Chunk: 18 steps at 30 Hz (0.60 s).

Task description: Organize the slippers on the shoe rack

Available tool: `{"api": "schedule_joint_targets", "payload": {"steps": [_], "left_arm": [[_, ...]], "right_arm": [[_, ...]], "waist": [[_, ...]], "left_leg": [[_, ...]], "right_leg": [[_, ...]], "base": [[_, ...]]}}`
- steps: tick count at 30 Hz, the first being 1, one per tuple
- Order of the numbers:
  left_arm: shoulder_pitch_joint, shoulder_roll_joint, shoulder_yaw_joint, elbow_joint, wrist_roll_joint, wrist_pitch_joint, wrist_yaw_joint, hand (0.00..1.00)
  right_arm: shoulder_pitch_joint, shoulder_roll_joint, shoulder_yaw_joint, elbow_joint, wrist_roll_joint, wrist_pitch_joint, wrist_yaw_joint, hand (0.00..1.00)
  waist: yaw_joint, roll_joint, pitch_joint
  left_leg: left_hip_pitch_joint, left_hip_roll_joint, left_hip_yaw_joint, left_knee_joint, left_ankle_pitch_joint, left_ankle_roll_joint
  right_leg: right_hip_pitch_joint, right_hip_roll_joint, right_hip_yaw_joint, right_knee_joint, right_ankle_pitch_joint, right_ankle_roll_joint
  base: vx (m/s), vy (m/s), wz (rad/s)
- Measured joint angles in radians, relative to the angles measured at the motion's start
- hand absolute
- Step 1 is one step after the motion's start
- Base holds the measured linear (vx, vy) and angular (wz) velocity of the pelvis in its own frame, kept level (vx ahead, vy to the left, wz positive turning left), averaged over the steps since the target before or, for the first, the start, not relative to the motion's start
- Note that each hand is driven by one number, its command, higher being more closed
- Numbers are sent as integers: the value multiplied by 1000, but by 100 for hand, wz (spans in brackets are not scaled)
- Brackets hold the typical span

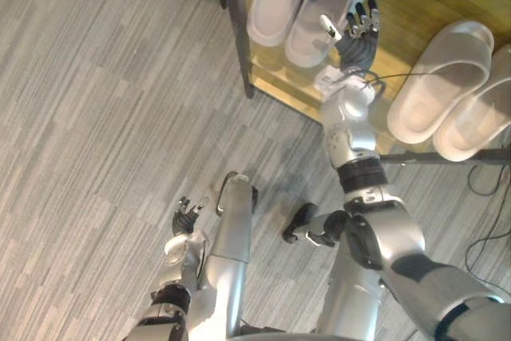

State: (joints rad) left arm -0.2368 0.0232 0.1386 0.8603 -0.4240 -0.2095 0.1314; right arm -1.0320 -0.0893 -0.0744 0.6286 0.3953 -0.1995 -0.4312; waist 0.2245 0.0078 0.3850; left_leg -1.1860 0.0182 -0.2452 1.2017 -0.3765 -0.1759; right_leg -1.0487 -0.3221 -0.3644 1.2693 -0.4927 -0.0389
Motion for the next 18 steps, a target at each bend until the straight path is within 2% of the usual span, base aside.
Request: {"api": "schedule_joint_targets", "payload": {"steps": [3,10,16,18], "left_arm": [[0,-8,0,14,0,0,-1,0],[-4,-6,1,35,0,-3,-7,0],[2,-2,23,47,-1,-3,-19,0],[10,1,31,46,-1,-2,-23,0]], "right_arm": [[-13,-12,8,22,0,3,4,0],[-17,-67,50,27,-2,9,56,0],[34,-81,81,10,-5,9,74,0],[90,-78,91,-32,-6,11,78,0]], "waist": [[0,10,-5],[-8,9,-5],[-29,7,-4],[-45,5,-3]], "left_leg": [[1,5,2,0,0,0],[37,28,14,-18,3,-5],[123,57,46,-76,8,3],[148,60,49,-89,8,3]], "right_leg": [[0,3,1,-2,1,-1],[23,27,11,-28,18,-13],[91,55,28,-96,37,10],[116,60,30,-114,42,17]], "base": [[1,36,-4],[4,33,-9],[13,29,-13],[39,45,-4]]}}
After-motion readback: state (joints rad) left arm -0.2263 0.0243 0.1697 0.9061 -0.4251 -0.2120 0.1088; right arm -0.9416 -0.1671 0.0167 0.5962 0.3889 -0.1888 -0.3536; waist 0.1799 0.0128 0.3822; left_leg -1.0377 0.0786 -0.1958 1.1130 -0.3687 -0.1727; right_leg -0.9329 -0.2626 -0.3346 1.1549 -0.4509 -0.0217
